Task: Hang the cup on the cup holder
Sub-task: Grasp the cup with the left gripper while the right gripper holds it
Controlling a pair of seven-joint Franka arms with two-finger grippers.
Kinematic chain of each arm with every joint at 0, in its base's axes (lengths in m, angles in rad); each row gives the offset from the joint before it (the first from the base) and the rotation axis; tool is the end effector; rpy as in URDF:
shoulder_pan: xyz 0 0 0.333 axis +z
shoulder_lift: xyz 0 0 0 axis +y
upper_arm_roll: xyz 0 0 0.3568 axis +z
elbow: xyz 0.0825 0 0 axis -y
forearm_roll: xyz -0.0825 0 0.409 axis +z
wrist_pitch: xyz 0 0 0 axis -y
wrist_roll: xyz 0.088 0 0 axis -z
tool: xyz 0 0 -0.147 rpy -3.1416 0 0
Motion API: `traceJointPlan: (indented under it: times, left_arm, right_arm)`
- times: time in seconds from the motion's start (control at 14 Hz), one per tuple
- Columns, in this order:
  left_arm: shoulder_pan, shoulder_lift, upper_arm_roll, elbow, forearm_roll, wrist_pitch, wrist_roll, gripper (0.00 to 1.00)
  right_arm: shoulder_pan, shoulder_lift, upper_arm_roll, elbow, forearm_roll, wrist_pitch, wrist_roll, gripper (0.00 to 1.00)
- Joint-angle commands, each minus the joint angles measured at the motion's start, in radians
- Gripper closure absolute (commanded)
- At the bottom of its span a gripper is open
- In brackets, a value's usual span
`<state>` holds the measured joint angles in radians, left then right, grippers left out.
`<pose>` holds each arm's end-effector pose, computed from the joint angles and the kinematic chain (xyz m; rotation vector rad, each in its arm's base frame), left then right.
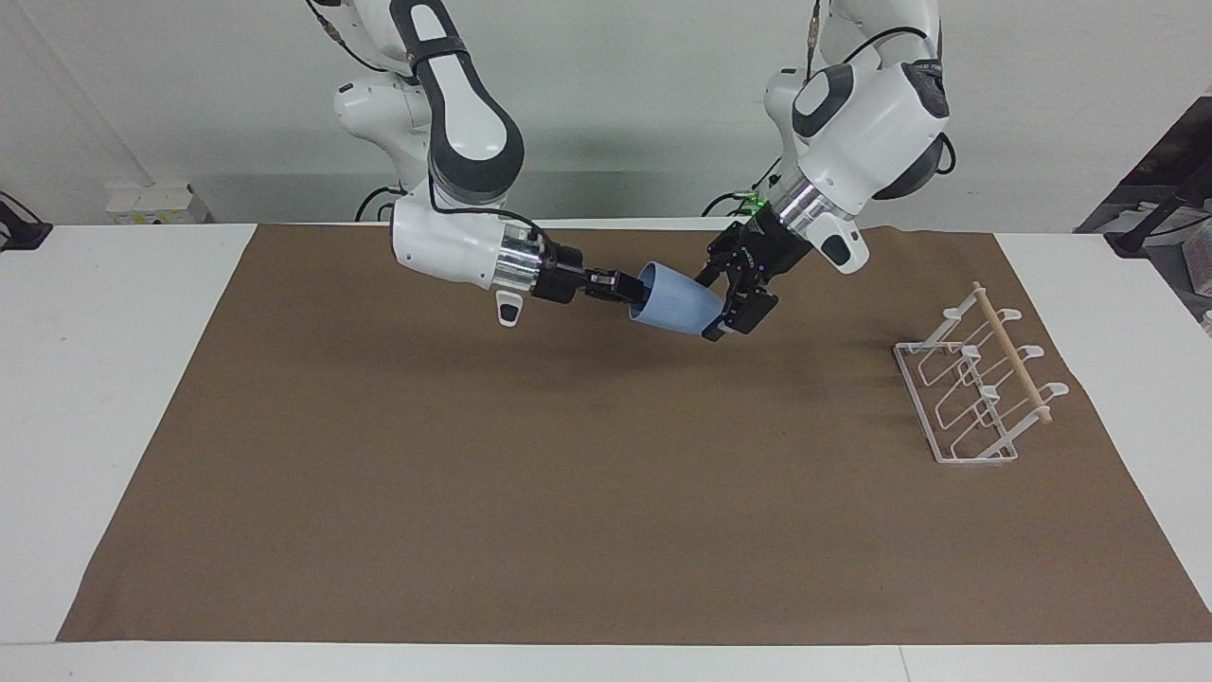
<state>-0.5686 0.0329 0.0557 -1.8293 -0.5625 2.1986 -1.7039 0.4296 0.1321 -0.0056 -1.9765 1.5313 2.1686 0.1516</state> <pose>0.5435 -0.3477 0.5486 1.9430 1.7199 -0.4076 0.5668 0.3349 0.4550 -1.7980 0.6379 0.3407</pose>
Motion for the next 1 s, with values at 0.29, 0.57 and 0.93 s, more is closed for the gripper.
traceJointPlan:
  times: [0.29, 0.57, 0.93]
  left_arm:
    - [-0.048, 0.015, 0.007, 0.004, -0.045, 0.047, -0.022, 0.05]
    - [-0.051, 0.015, 0.006, 0.002, -0.048, 0.041, -0.023, 0.31]
    - [-0.050, 0.015, 0.007, 0.007, -0.048, 0.040, -0.026, 0.62]
  right_arm:
    - [0.005, -0.006, 0.006, -0.001, 0.021, 0.002, 0.011, 1.00]
    - [0.005, -0.006, 0.006, -0.001, 0.021, 0.002, 0.011, 1.00]
    - [0.005, -0.006, 0.006, 0.004, 0.020, 0.005, 0.013, 0.85]
